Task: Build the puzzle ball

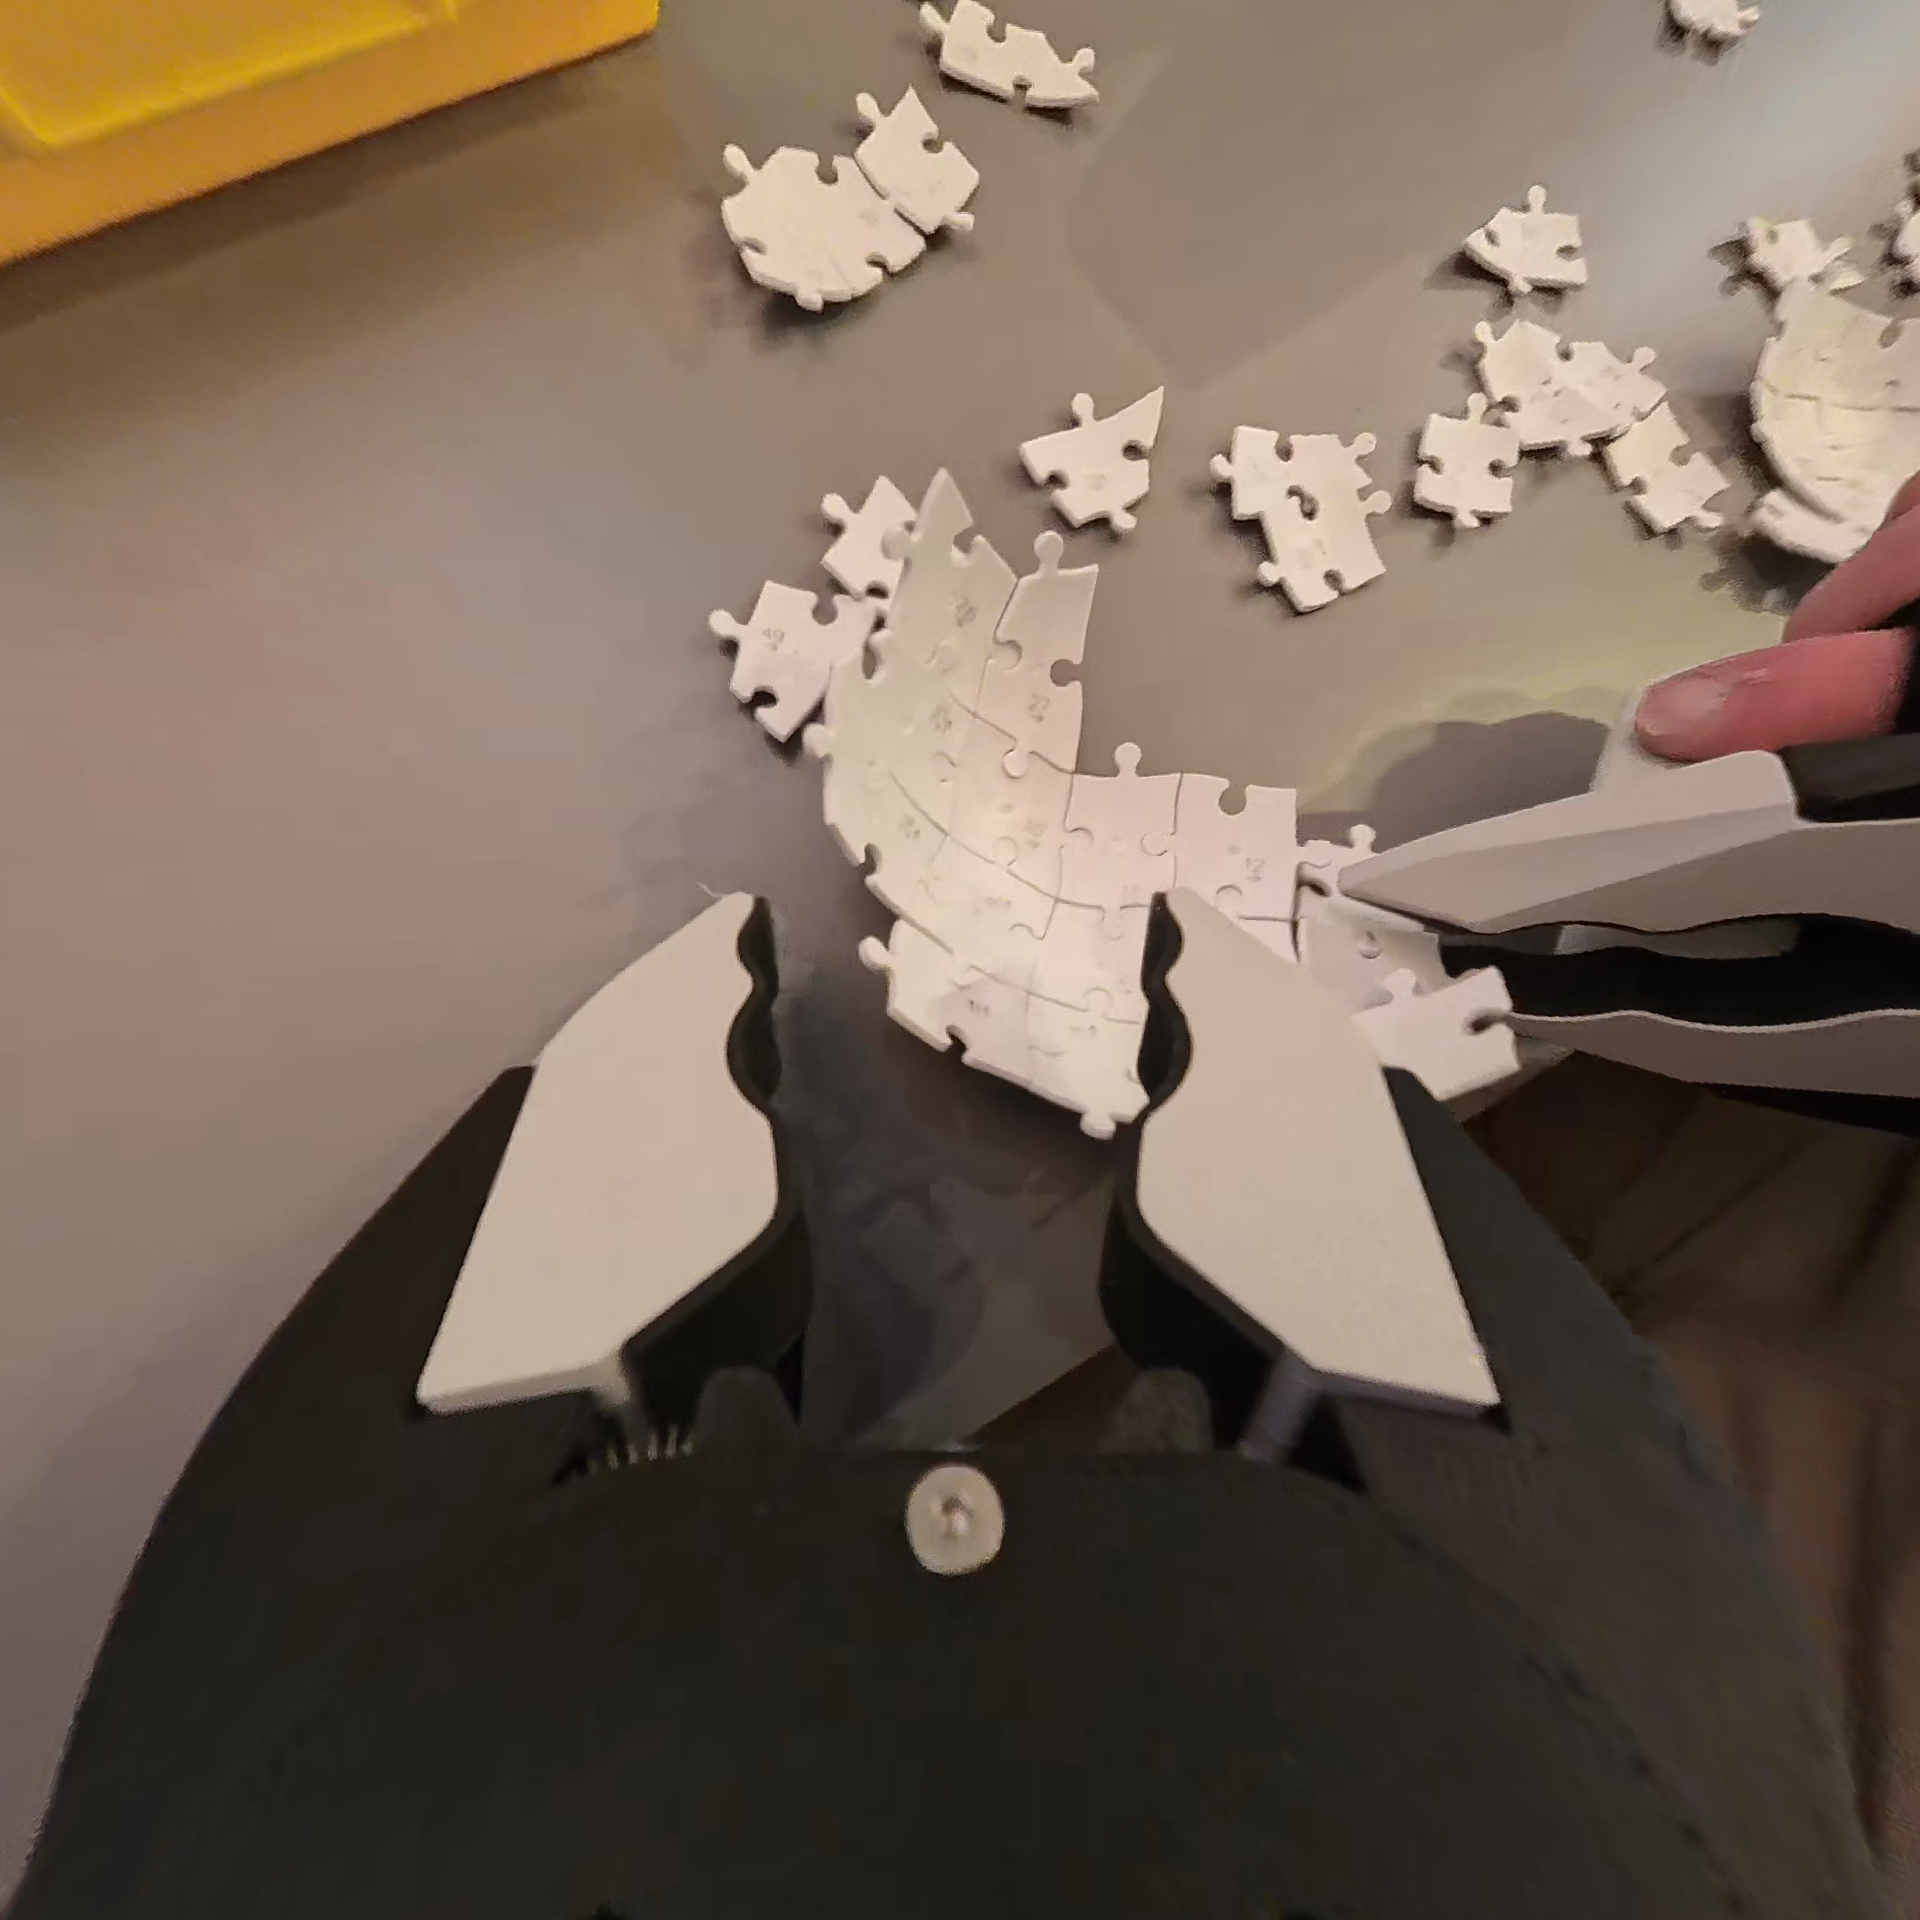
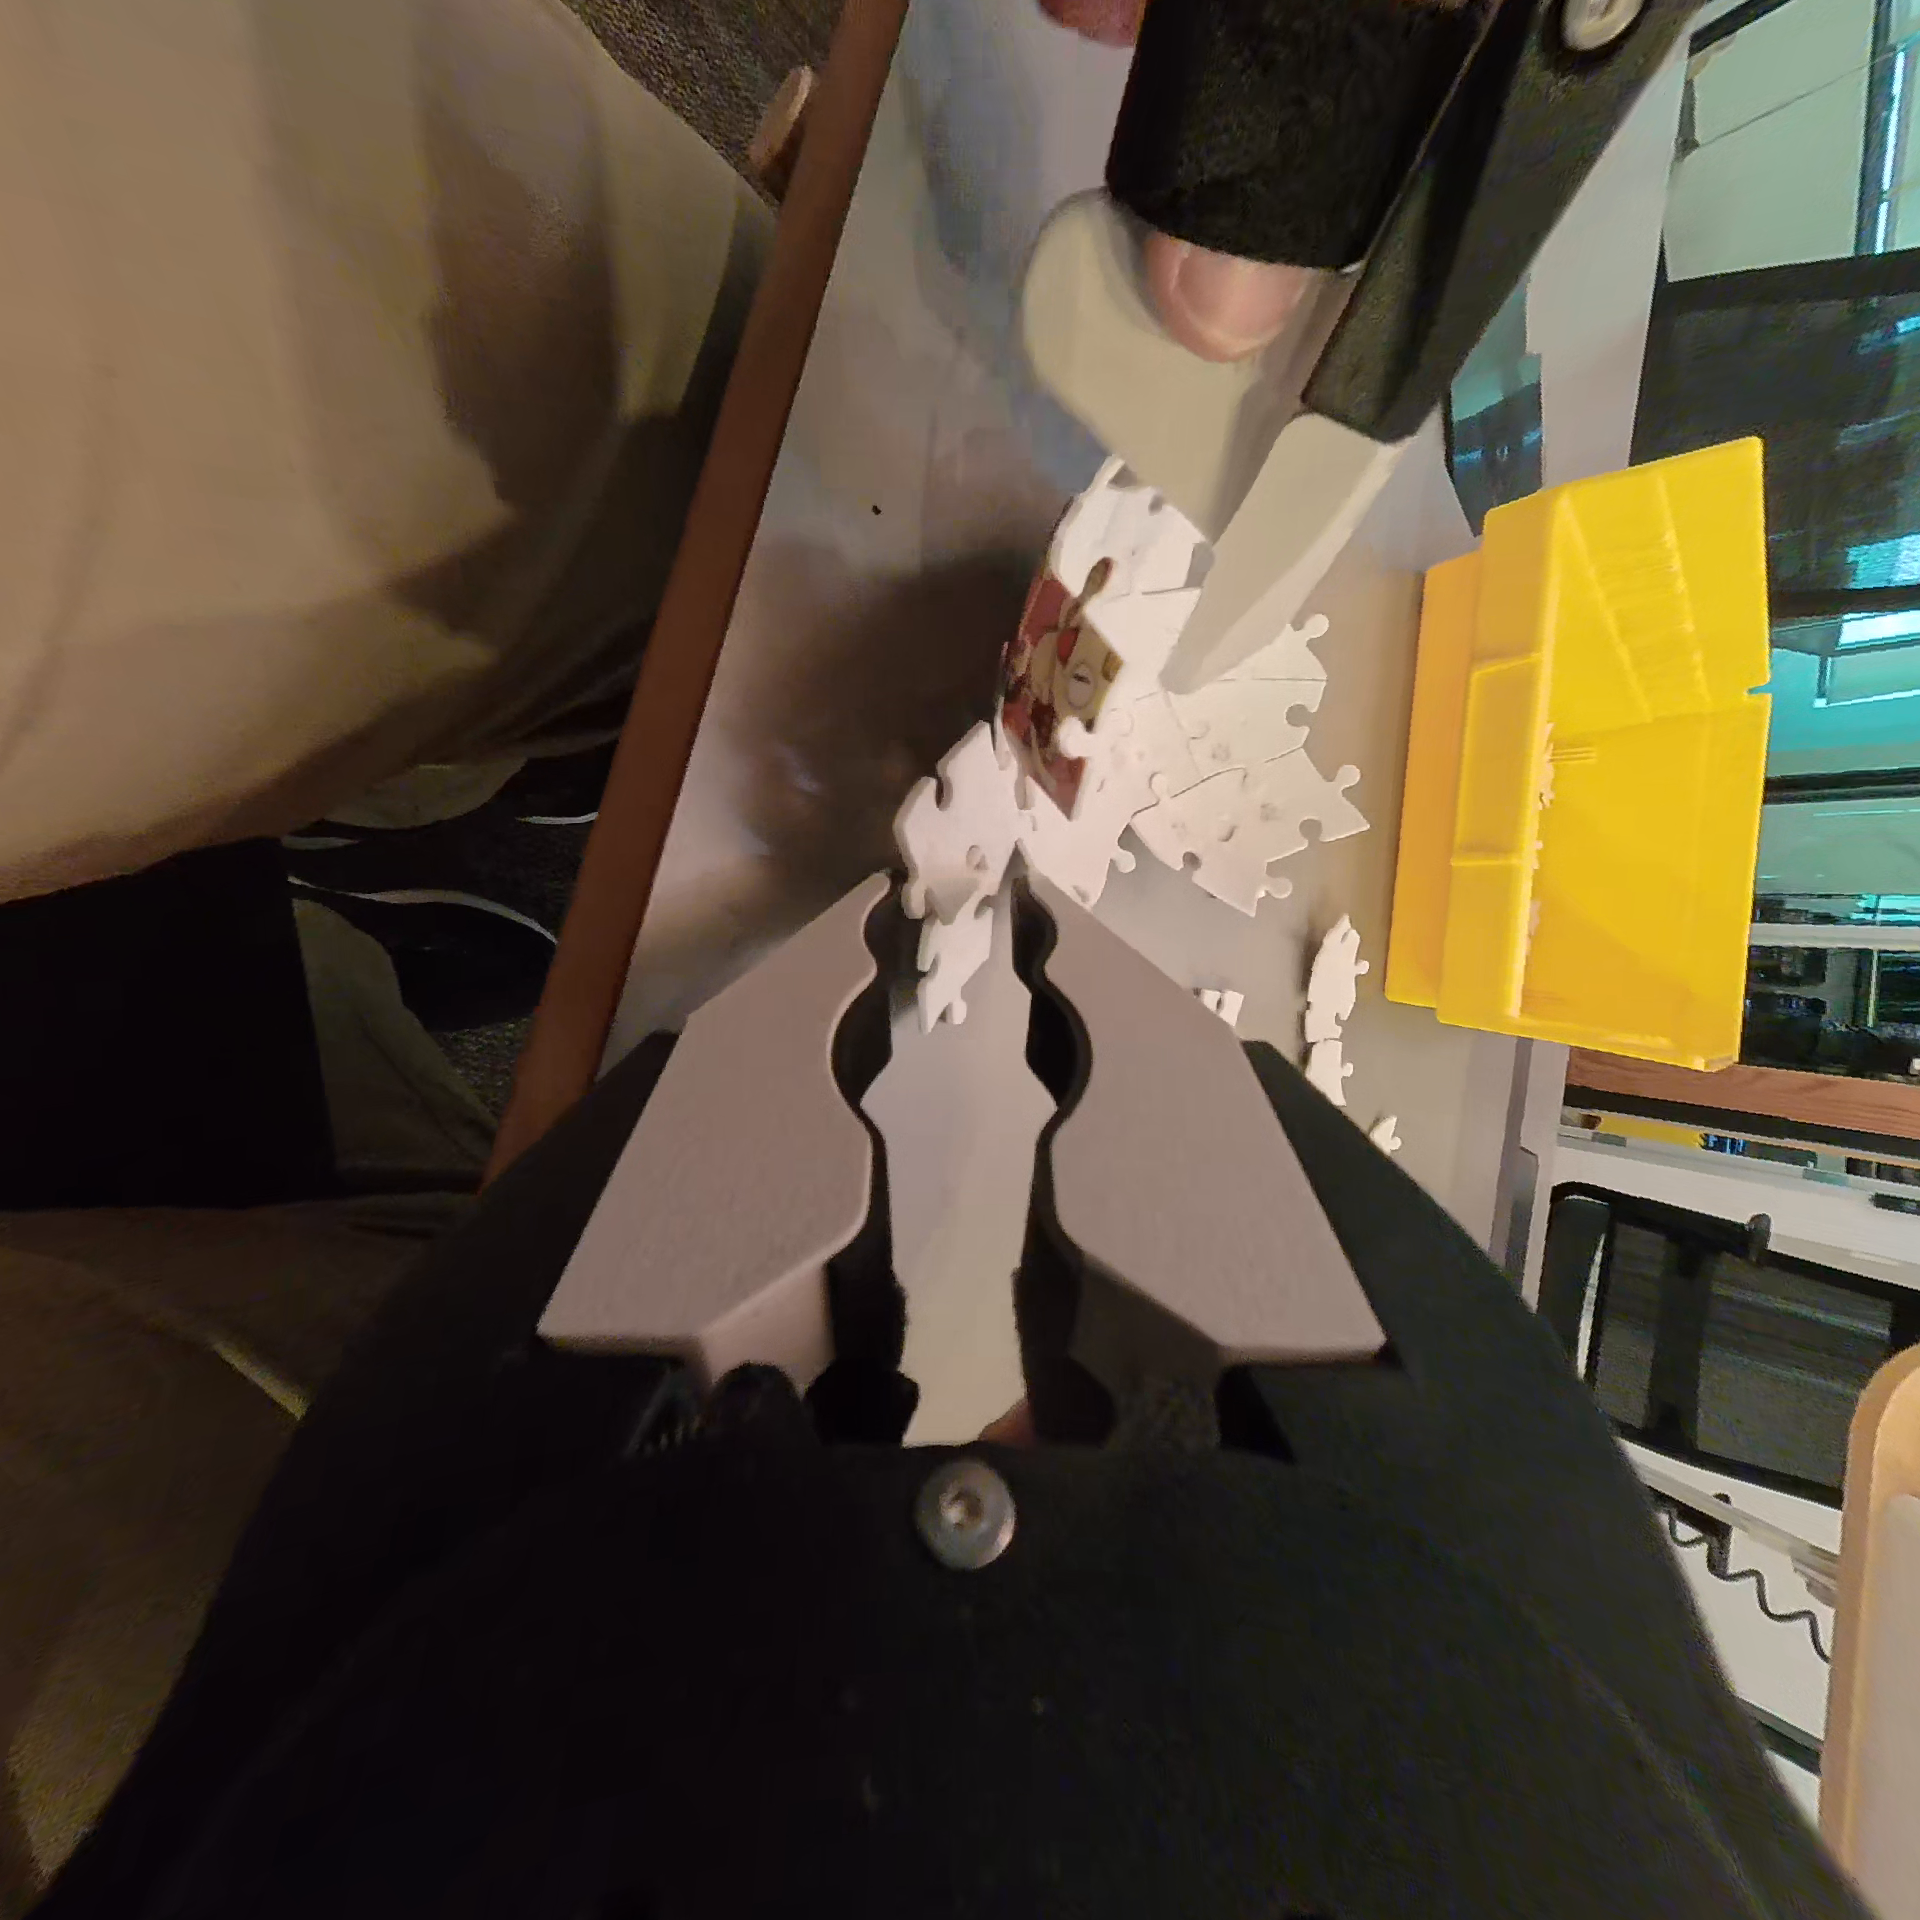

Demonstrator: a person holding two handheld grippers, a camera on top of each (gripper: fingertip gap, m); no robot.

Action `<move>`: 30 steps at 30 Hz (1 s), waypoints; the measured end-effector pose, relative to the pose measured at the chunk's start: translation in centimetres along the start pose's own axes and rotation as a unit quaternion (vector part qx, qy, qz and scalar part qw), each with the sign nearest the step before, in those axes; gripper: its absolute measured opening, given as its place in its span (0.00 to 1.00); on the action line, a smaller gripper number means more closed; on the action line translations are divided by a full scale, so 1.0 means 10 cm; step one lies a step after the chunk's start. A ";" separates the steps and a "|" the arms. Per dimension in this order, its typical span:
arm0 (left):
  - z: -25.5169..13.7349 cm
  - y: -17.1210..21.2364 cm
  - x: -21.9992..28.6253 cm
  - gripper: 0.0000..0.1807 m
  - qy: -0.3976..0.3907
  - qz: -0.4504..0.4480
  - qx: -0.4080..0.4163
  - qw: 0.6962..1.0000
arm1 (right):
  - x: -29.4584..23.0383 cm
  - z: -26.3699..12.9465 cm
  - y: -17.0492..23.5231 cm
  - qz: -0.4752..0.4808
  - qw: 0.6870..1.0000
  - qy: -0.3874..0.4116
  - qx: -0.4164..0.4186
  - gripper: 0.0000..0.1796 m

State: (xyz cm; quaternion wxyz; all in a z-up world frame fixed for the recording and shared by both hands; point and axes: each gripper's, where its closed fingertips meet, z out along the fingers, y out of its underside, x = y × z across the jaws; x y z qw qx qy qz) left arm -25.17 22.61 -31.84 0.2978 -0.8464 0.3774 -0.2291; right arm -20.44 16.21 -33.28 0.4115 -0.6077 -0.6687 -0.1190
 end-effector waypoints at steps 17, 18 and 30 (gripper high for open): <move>0.09 0.06 0.23 0.40 -0.055 0.182 -0.043 0.981 | -0.01 -0.01 0.01 0.006 1.000 -0.008 0.008 0.07; 0.09 0.05 0.23 0.40 -0.059 0.187 -0.043 0.980 | -0.01 -0.01 0.01 0.006 1.000 -0.008 0.008 0.07; 0.14 0.06 0.27 0.41 -0.101 0.246 -0.057 0.962 | -0.04 0.00 0.01 0.007 1.000 -0.011 0.003 0.05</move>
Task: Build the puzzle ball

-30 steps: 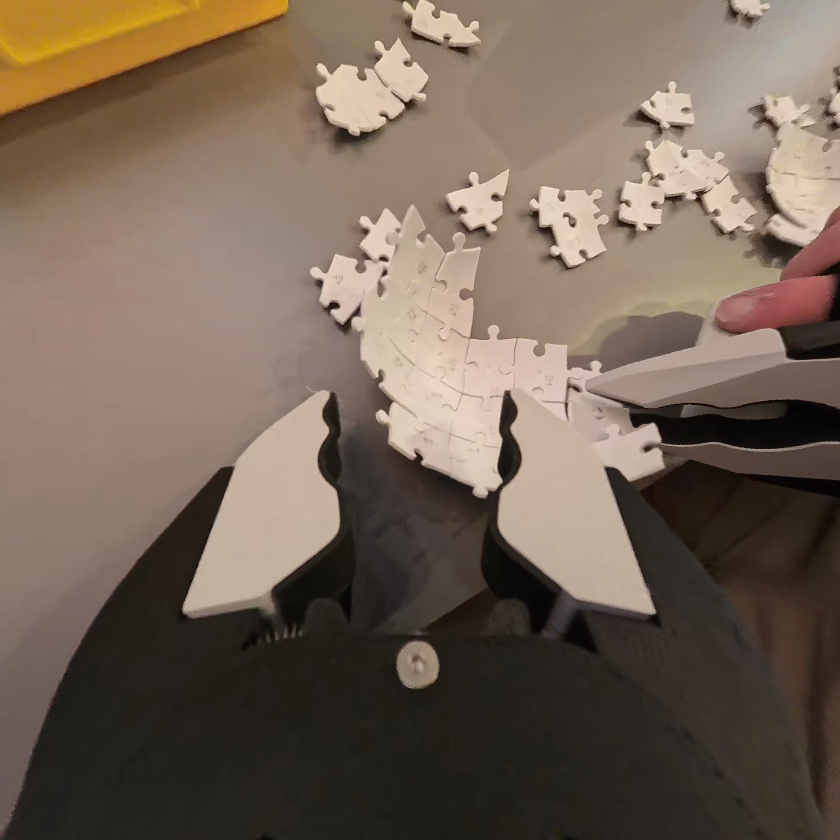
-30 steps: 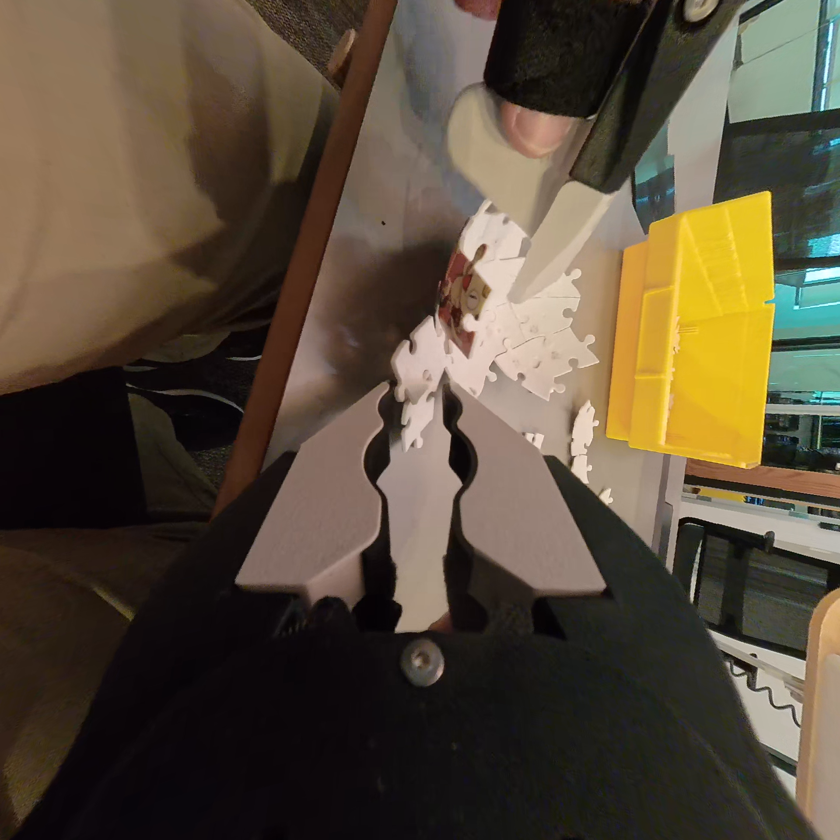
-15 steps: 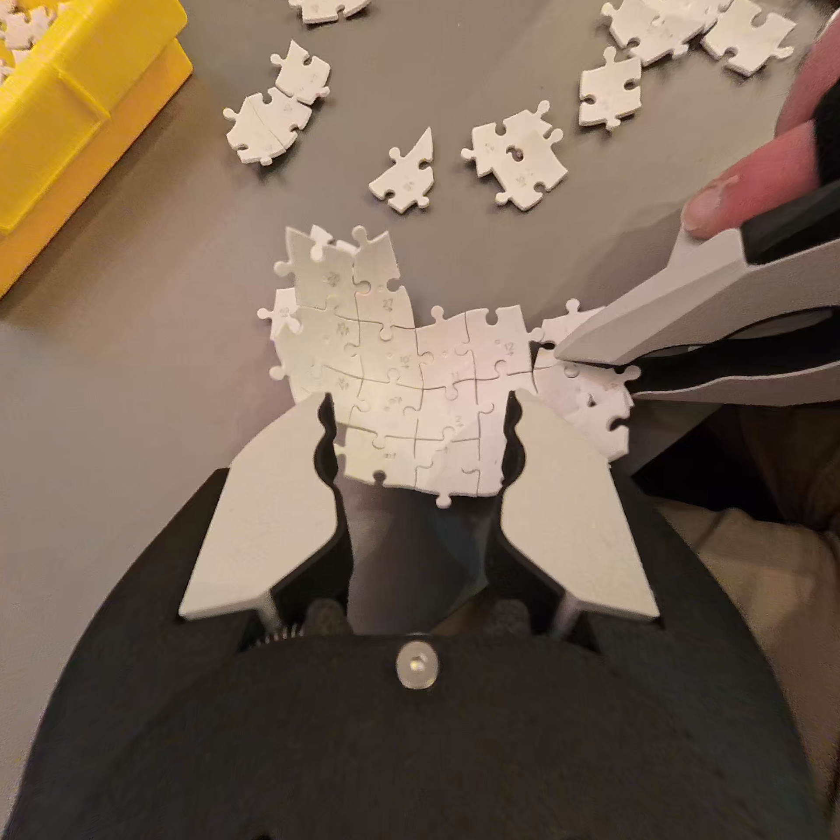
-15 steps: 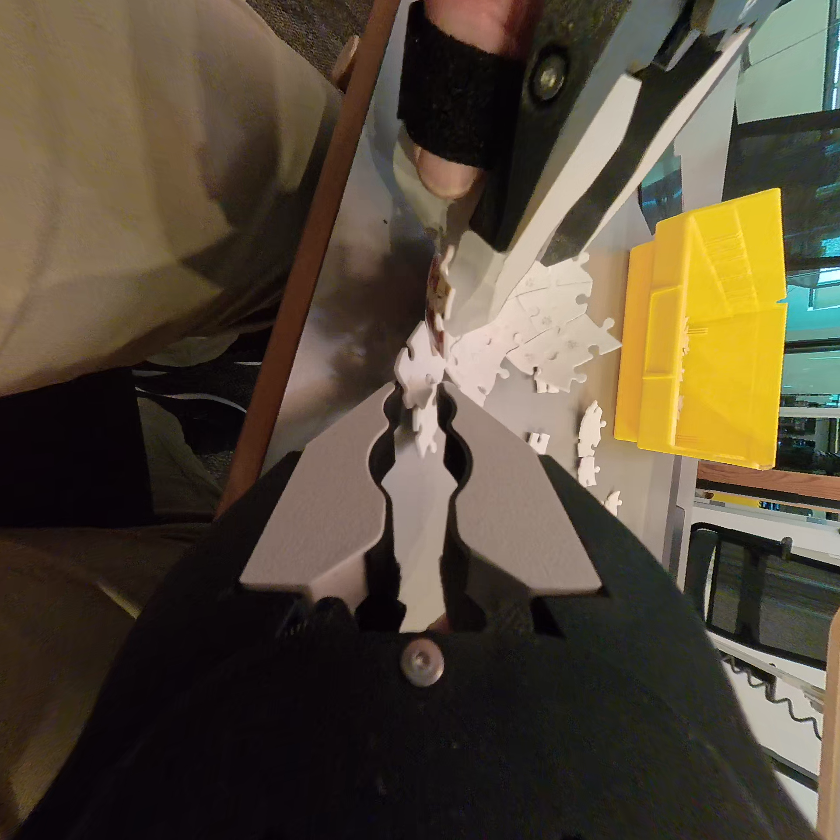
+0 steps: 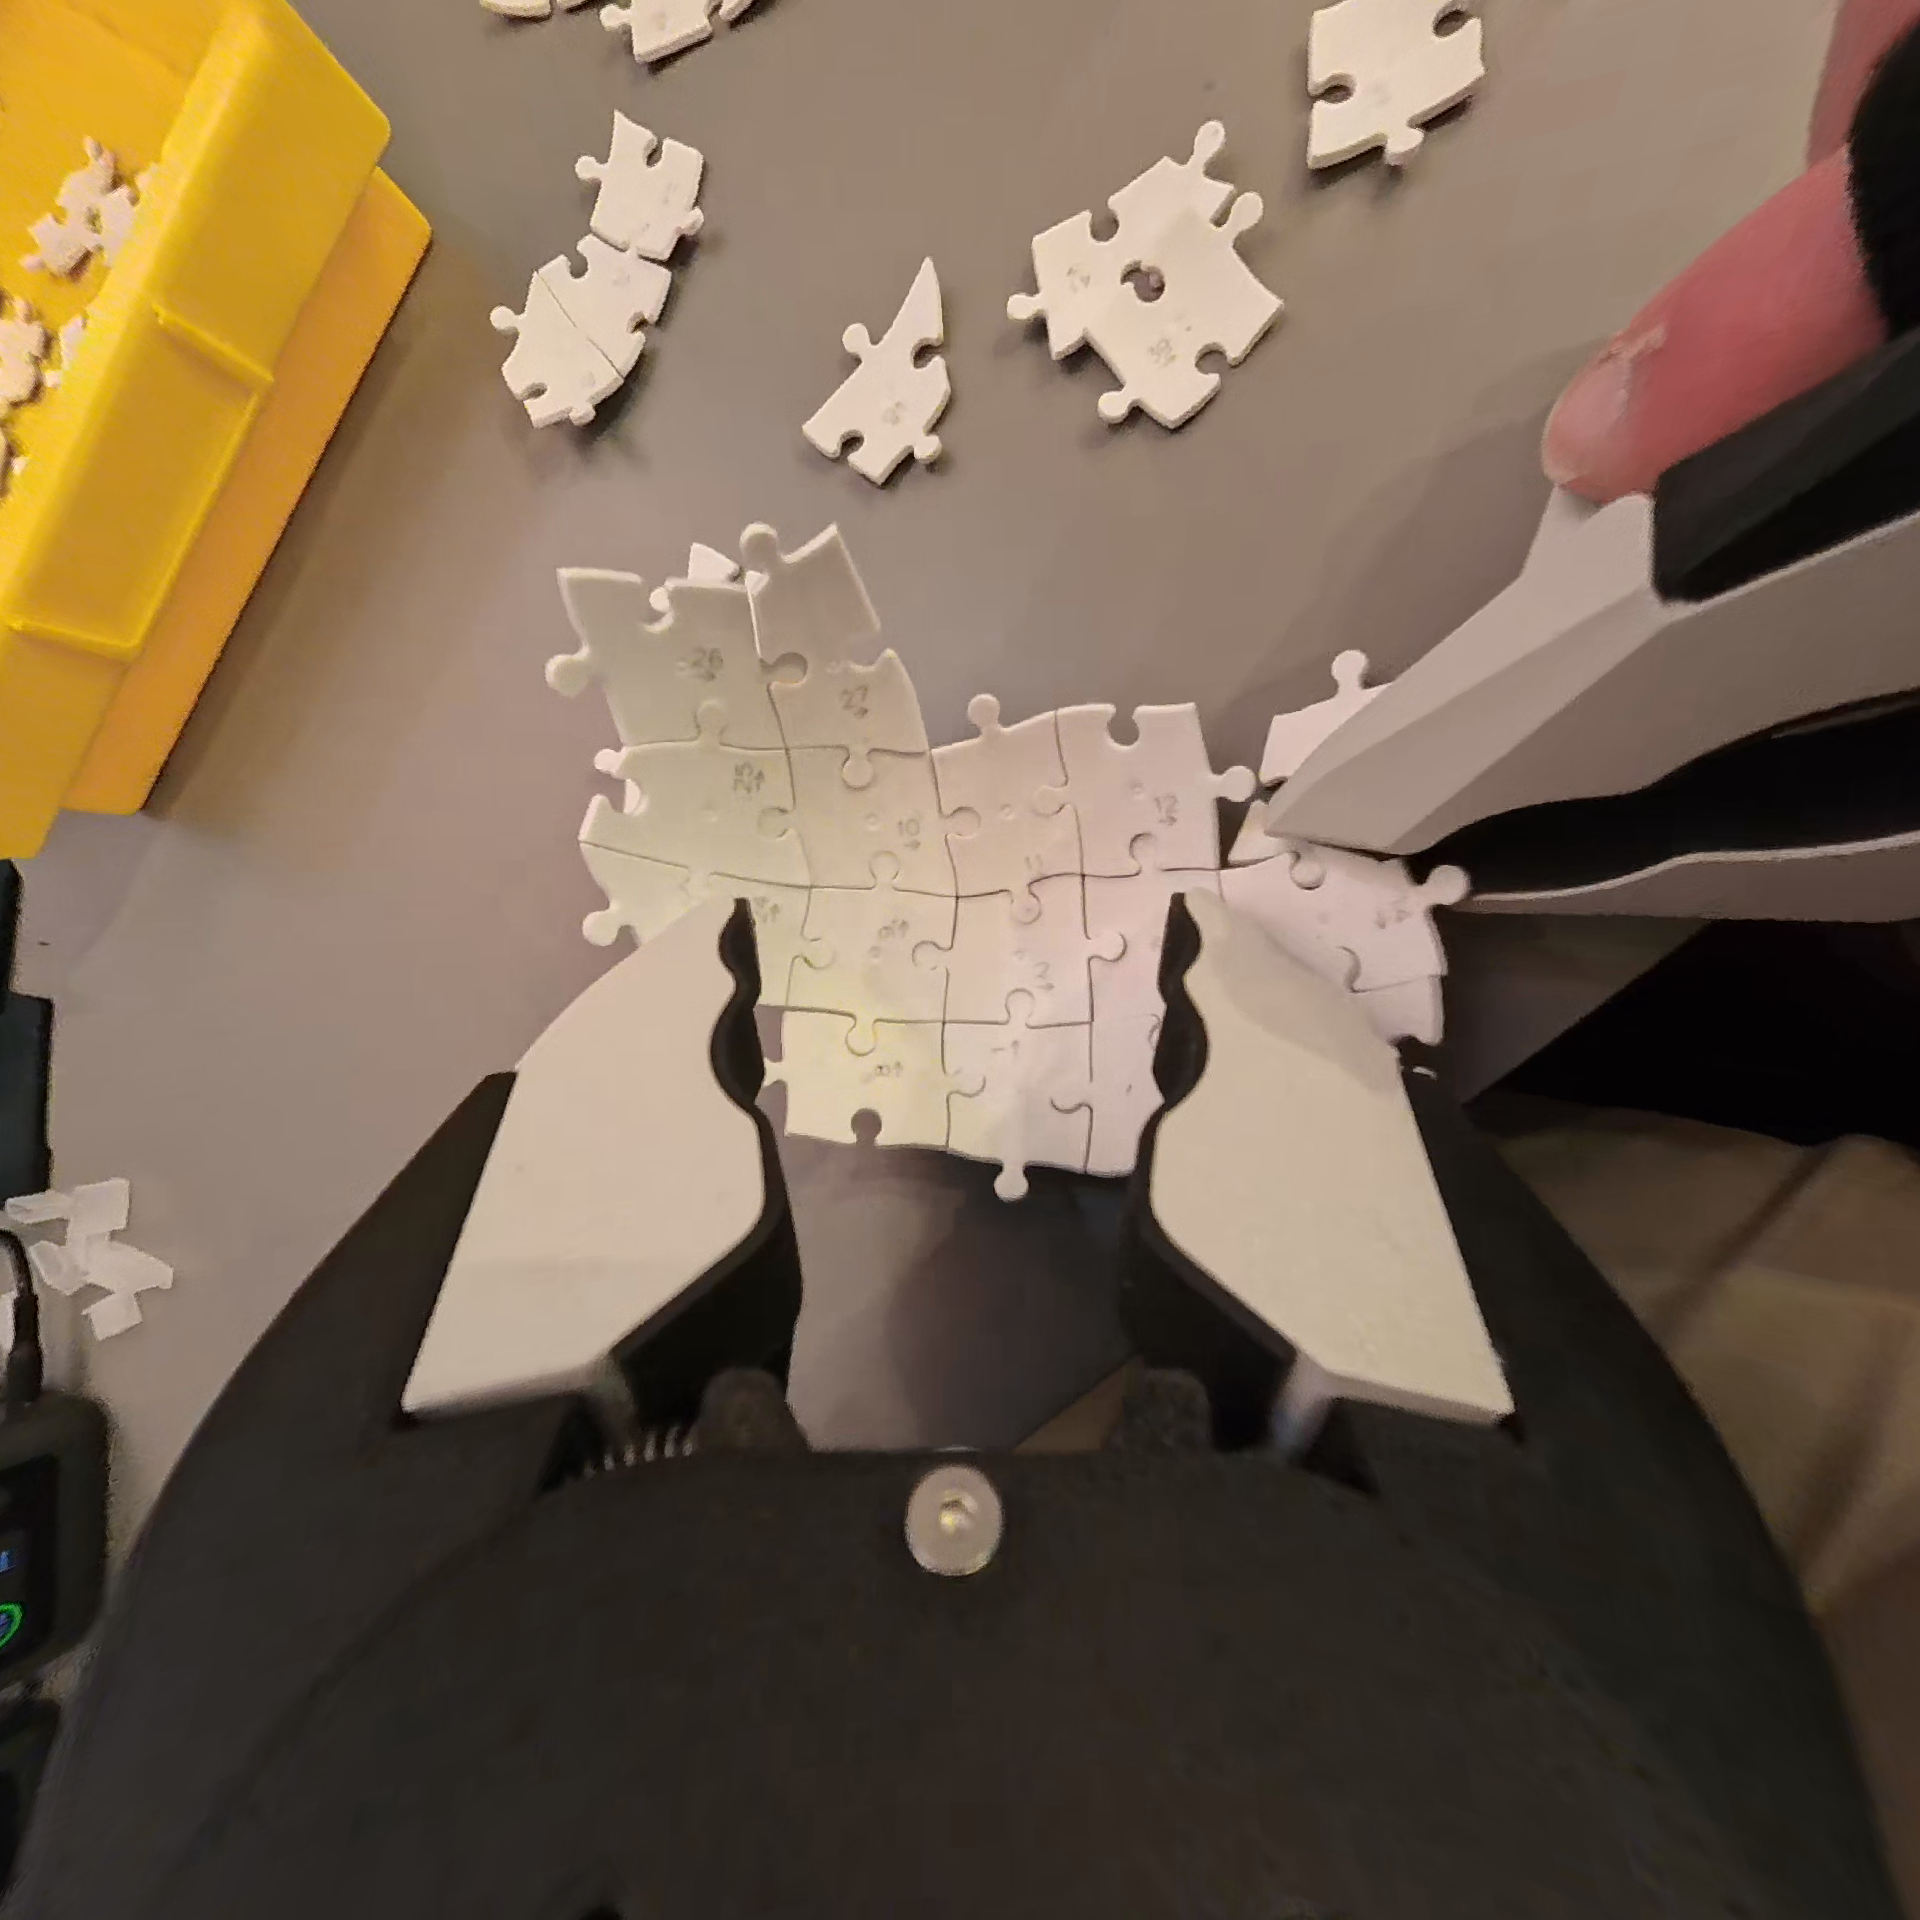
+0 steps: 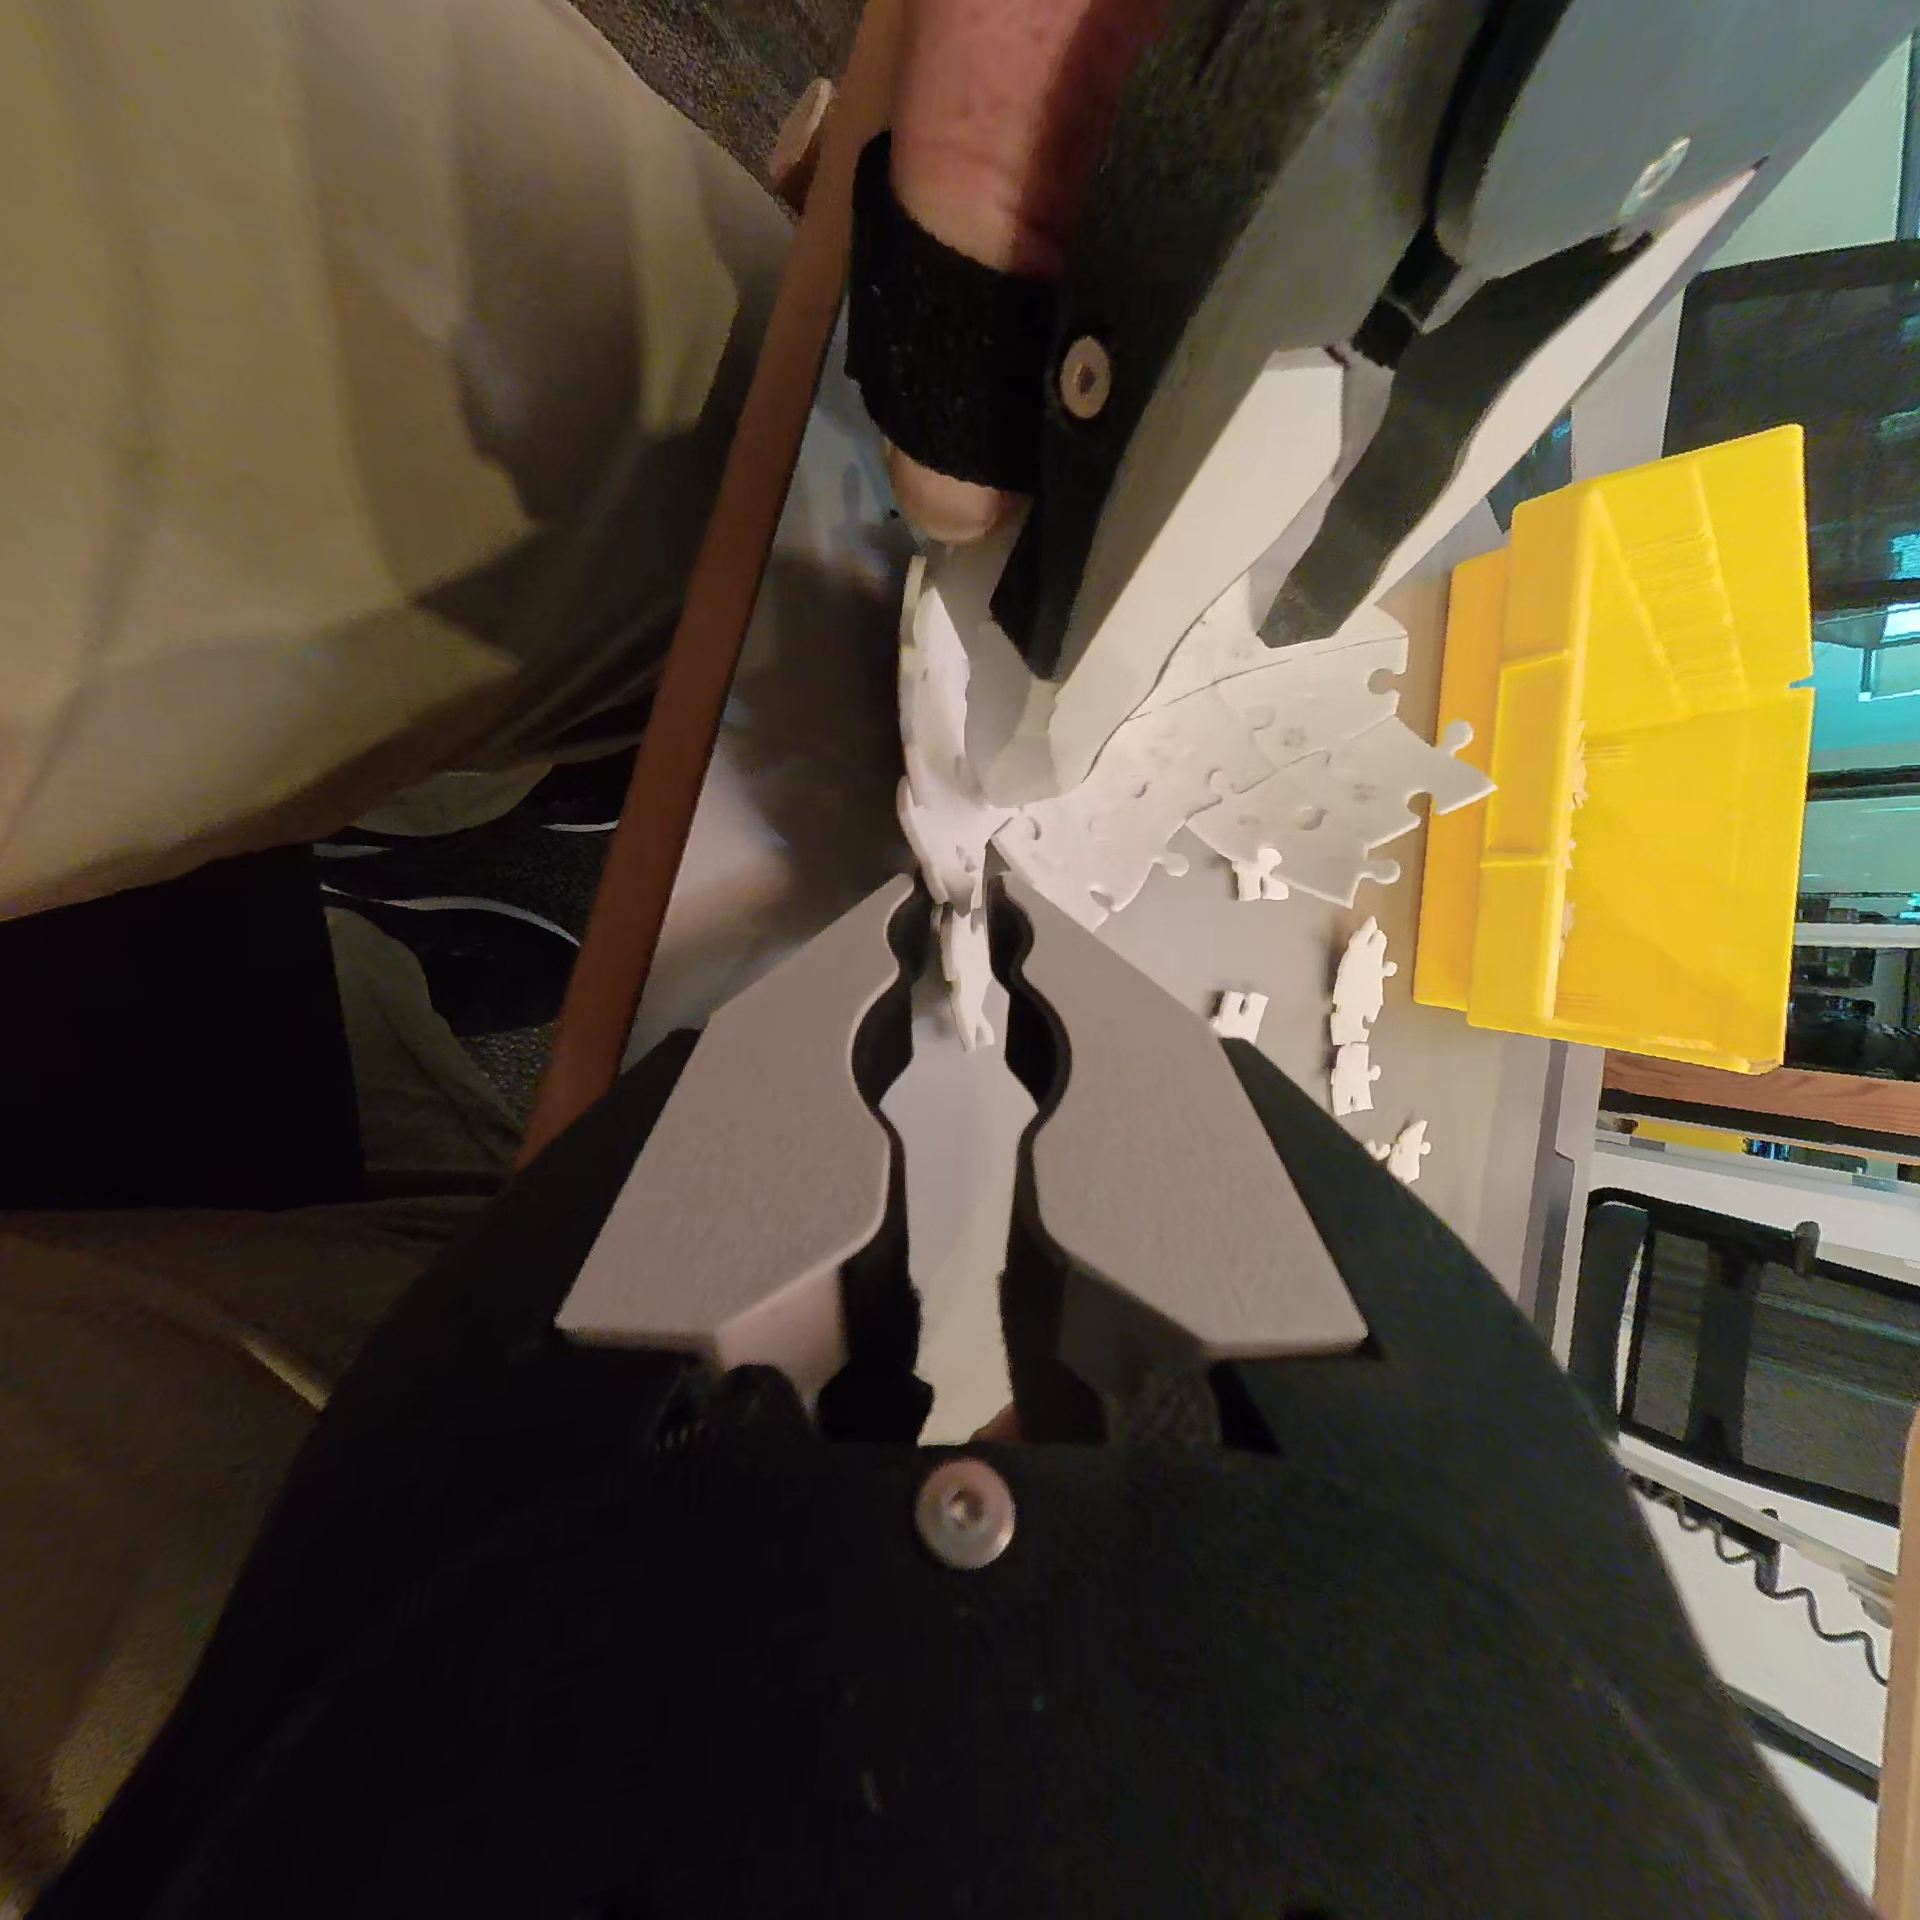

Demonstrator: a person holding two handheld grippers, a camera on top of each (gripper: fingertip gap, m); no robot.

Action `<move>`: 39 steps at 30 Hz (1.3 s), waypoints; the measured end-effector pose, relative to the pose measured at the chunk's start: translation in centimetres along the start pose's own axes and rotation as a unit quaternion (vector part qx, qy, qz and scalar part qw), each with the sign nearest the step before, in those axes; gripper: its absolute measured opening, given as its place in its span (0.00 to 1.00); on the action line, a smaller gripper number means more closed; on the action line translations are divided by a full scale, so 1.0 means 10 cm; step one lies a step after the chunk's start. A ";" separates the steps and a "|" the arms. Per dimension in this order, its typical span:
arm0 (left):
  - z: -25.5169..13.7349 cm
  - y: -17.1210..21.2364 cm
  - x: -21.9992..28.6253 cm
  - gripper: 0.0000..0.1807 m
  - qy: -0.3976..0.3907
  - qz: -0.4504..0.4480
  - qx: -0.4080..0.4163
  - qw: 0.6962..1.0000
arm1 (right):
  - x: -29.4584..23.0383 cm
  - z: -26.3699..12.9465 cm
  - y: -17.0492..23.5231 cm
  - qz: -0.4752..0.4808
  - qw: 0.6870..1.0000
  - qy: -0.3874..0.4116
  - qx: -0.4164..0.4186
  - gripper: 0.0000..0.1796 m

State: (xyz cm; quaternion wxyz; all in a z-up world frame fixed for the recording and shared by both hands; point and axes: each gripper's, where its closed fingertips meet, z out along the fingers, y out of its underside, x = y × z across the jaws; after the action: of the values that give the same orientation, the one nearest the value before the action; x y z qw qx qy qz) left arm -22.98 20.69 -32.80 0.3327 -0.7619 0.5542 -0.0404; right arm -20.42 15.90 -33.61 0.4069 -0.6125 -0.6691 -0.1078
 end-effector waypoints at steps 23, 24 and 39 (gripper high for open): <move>0.00 0.00 0.02 0.39 -0.014 0.012 0.010 1.000 | -0.04 0.02 -0.17 -0.071 0.997 0.014 0.023 0.02; 0.00 0.00 0.02 0.39 -0.013 0.012 0.011 1.000 | -0.04 0.03 -0.17 -0.077 0.997 0.014 0.024 0.02; 0.01 0.00 0.03 0.37 -0.008 0.008 0.014 1.000 | -0.02 0.03 -0.16 -0.135 0.991 0.010 0.019 0.07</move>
State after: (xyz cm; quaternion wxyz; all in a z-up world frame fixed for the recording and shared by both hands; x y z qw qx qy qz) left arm -22.86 20.49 -32.93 0.3479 -0.7530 0.5571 -0.0393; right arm -21.97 15.60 -33.35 0.4074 -0.5077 -0.7432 -0.1548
